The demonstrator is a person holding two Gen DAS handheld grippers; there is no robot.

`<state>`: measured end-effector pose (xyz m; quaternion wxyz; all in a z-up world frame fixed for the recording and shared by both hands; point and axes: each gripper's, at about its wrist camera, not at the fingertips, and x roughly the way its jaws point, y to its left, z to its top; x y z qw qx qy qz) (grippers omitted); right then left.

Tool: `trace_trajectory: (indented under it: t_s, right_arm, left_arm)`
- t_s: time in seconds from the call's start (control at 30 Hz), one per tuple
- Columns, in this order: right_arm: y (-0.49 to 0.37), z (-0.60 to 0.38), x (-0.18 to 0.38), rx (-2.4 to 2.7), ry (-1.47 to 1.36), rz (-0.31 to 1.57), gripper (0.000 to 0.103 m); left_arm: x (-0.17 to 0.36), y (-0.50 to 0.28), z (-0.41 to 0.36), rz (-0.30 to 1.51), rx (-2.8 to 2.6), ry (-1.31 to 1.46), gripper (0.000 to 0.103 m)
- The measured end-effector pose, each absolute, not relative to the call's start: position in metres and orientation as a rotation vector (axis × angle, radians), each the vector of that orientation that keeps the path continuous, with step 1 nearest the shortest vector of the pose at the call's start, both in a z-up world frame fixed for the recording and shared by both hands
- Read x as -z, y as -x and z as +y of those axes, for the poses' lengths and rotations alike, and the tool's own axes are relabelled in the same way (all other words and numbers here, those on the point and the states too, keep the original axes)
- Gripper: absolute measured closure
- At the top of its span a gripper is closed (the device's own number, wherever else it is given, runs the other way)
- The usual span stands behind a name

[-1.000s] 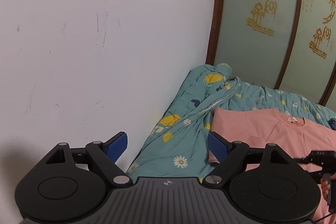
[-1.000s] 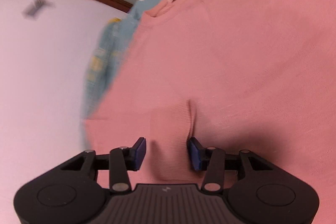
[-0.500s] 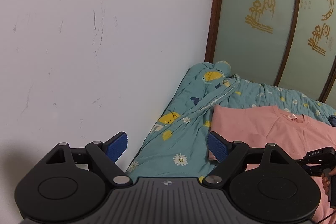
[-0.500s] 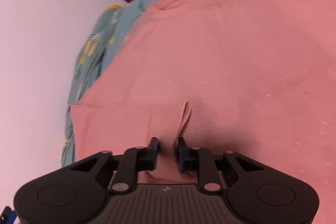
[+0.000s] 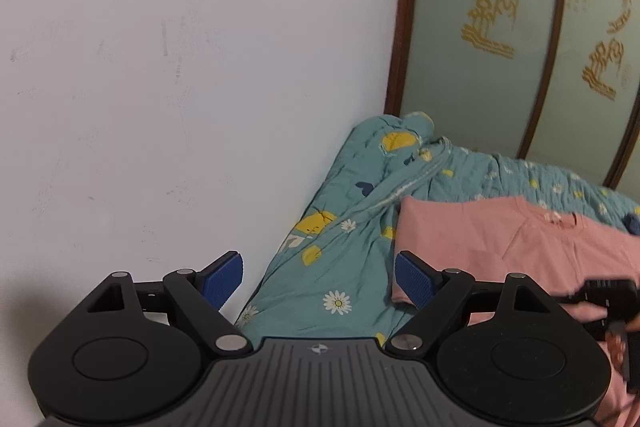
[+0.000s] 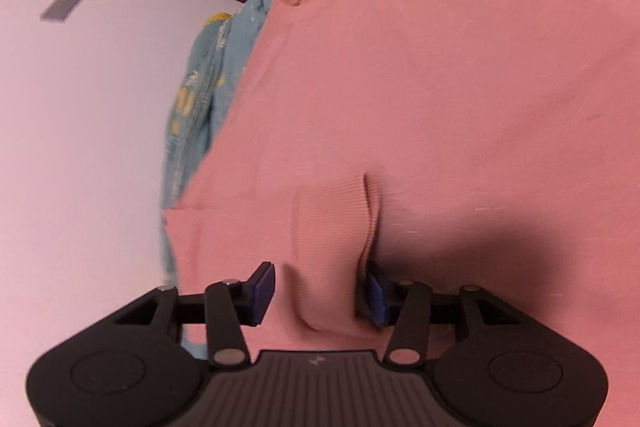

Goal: Fold clothes

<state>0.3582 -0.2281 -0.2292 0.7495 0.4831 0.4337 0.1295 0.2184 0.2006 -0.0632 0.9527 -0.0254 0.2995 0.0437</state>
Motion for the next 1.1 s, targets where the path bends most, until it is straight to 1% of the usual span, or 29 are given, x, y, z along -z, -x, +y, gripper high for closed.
trace_trajectory:
  t_s: [0.03, 0.17, 0.3, 0.5, 0.57, 0.67, 0.9, 1.0, 1.1]
  right_arm:
    - [-0.361, -0.222, 0.222, -0.292, -1.028, 0.936, 0.097]
    - [-0.374, -0.193, 0.186, -0.309, -0.844, 0.904, 0.096]
    - [-0.392, -0.151, 0.13, -0.43, -0.74, 0.864, 0.096]
    - [-0.409, -0.043, 0.035, -0.789, -0.606, 0.837, 0.096]
    - [-0.41, -0.016, 0.018, -0.872, -0.564, 0.837, 0.096]
    - [-0.413, 0.018, 0.007, -0.937, -0.503, 0.852, 0.096]
    - [-0.415, 0.052, 0.014, -1.002, -0.459, 0.894, 0.096]
    - [-0.42, 0.057, 0.017, -1.014, -0.435, 0.901, 0.096]
    - [-0.427, 0.04, 0.03, -0.934, -0.393, 0.917, 0.096]
  left_arm:
    - [0.064, -0.219, 0.201, 0.609, -0.092, 0.053, 0.02]
    - [0.066, -0.221, 0.207, 0.612, -0.096, 0.081, 0.019]
    - [0.066, -0.22, 0.213, 0.611, -0.114, 0.089, 0.019]
    - [0.062, -0.214, 0.218, 0.593, -0.116, 0.096, 0.02]
    - [0.061, -0.212, 0.221, 0.587, -0.124, 0.105, 0.02]
    - [0.06, -0.21, 0.226, 0.581, -0.132, 0.121, 0.02]
    - [0.061, -0.208, 0.234, 0.571, -0.144, 0.149, 0.019]
    - [0.062, -0.209, 0.234, 0.576, -0.145, 0.144, 0.019]
    - [0.063, -0.211, 0.234, 0.583, -0.151, 0.14, 0.019]
